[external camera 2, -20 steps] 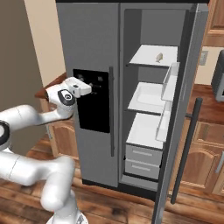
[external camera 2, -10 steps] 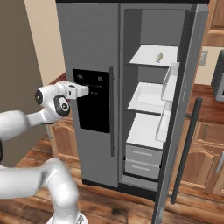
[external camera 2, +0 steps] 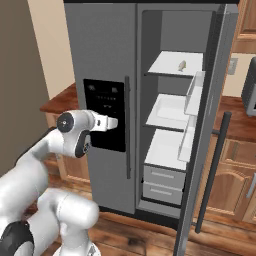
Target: Pick up the frozen fish from the freezer, place it on any shelf in the fridge, and close the fridge and freezer doors when done.
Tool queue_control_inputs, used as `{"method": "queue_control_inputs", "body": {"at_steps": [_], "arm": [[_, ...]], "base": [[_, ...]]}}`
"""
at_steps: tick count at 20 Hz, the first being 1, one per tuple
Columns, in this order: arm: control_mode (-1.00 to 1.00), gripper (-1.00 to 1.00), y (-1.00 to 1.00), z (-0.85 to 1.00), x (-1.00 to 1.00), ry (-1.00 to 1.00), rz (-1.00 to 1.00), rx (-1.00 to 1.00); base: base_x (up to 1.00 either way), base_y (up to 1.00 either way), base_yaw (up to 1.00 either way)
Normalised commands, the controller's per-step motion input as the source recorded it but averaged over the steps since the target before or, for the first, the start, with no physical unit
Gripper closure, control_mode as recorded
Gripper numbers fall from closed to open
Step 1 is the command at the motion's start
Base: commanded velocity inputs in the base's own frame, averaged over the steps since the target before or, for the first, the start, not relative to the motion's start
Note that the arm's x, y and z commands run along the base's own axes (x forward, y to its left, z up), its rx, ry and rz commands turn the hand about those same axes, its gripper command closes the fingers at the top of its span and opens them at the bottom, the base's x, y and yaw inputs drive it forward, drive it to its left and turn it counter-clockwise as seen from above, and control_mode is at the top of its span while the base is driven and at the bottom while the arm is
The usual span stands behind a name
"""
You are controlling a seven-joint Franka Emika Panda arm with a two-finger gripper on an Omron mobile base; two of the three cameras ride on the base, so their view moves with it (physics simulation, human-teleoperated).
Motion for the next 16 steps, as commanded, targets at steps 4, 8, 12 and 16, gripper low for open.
{"method": "queue_control_inputs", "body": {"at_steps": [4, 8, 12, 16], "arm": [[-1.00, -1.00, -0.79, 0.22, -1.00, 0.35, 0.04, 0.16], [-1.00, -1.00, -0.77, 0.30, -1.00, 0.37, 0.00, 0.19], [-1.00, -1.00, -0.96, 0.31, -1.00, 0.30, 0.00, 0.20], [-1.00, -1.00, -1.00, 0.42, -1.00, 0.28, 0.00, 0.22]], "base": [[0.00, 0.00, 0.00], [0.00, 0.00, 0.00], [0.00, 0.00, 0.00], [0.00, 0.00, 0.00]]}}
